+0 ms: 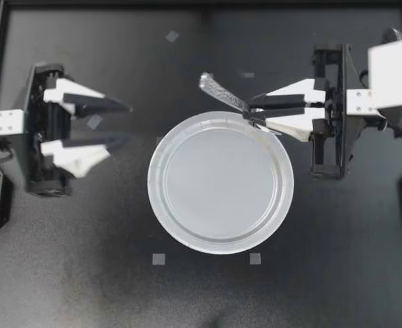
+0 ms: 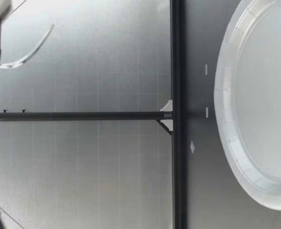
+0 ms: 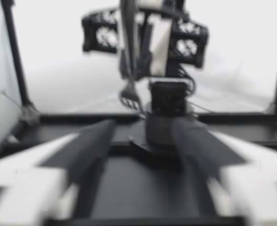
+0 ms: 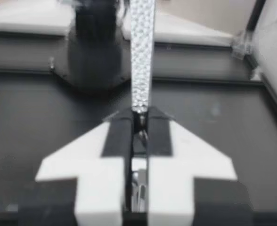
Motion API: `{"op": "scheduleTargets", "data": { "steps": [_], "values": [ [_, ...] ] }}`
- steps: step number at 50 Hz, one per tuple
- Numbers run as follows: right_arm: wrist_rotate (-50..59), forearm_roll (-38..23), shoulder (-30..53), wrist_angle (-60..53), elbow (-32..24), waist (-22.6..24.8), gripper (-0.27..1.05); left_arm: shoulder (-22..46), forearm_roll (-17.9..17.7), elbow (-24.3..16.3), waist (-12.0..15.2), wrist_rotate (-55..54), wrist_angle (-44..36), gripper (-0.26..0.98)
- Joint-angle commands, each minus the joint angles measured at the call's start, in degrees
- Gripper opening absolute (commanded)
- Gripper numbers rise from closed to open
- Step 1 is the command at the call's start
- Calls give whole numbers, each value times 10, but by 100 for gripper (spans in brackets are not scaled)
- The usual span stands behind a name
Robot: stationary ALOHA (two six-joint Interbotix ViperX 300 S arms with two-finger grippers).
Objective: Pick up the fork and place it on the plate.
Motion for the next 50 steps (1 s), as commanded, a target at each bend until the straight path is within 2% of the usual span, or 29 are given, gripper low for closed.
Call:
{"op": "scheduleTargets", "data": {
  "steps": [1,7,17,41,50],
  "values": [
    [7,9,25,-96,15,-2,4,33,0,-21,-1,30,-42,73],
    [32,7,83,-128,2,0,4,85,-1,-43,-1,69,-94,69],
    [38,-2,156,-132,-42,10,4,117,-2,-70,-1,70,-103,69],
    [38,-4,165,-134,-43,21,4,118,-2,-63,-1,73,-108,68],
    [39,-4,159,-135,-39,21,4,116,-1,-60,-1,70,-108,63]
  ]
}}
